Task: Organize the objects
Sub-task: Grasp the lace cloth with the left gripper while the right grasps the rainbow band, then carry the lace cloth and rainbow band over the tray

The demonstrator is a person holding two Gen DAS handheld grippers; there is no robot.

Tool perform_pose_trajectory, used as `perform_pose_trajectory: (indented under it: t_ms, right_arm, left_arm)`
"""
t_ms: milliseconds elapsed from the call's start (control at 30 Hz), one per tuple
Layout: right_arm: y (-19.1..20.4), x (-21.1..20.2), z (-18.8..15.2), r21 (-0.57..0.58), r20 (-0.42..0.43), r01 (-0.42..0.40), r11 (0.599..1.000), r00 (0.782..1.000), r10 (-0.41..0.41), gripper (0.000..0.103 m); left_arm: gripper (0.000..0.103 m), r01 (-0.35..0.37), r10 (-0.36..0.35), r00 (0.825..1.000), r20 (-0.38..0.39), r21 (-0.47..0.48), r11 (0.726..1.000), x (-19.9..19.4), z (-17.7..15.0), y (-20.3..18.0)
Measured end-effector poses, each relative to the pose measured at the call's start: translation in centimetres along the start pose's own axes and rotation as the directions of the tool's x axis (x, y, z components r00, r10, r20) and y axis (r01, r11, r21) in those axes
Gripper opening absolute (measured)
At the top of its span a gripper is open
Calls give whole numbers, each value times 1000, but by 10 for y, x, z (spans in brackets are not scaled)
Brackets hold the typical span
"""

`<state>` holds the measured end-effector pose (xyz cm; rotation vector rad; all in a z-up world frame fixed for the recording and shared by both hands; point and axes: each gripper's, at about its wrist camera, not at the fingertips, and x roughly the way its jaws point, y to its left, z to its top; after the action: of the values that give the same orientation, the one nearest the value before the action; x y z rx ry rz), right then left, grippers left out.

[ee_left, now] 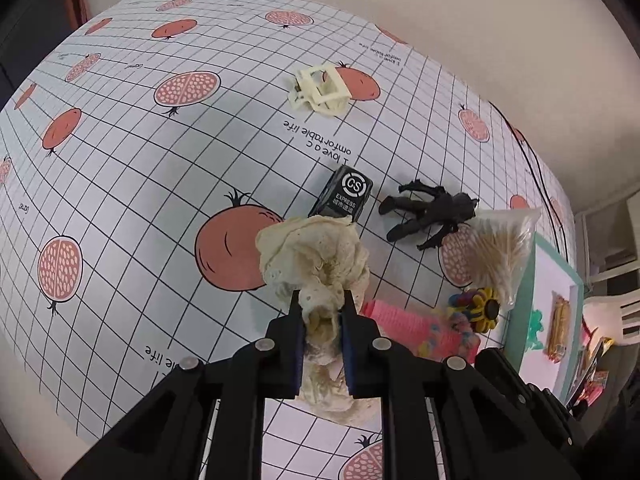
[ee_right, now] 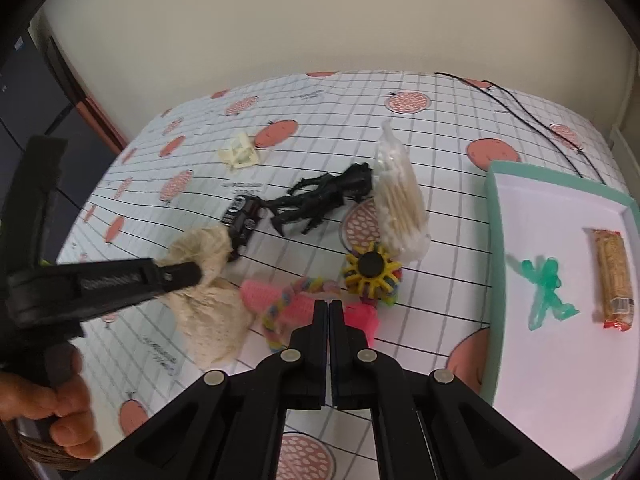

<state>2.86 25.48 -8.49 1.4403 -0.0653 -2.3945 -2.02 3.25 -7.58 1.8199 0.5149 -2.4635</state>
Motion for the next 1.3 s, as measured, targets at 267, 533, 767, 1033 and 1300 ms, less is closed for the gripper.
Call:
perform_pose_trajectory:
  t_ms: [267, 533, 767, 1033, 1300]
  right_arm:
    - [-7, 3, -2, 25, -3, 1, 1000, 1000, -1, 4]
    - [-7, 9, -2, 30, -14, -3, 1000, 1000, 3, 19]
    - [-3, 11, -3, 19, -15, -2, 1000, 1000, 3, 25]
    - [10, 20, -4, -47, -35, 51, 998, 998, -52, 25]
    - [15, 22, -5, -85, -48, 81, 993, 995, -86, 15]
  left_arm:
    - [16, 15, -14, 1000, 18, -38, 999, -2, 6, 5]
    - [16, 26, -21, 998, 67, -65, 998, -13, 8, 7]
    - [16, 38, -33, 997, 66, -69, 997, -14, 8, 6]
    - [16, 38, -33, 998, 58, -81, 996, -11, 7, 7]
    - [16, 37, -33, 998, 49, -82, 996, -9, 5, 7]
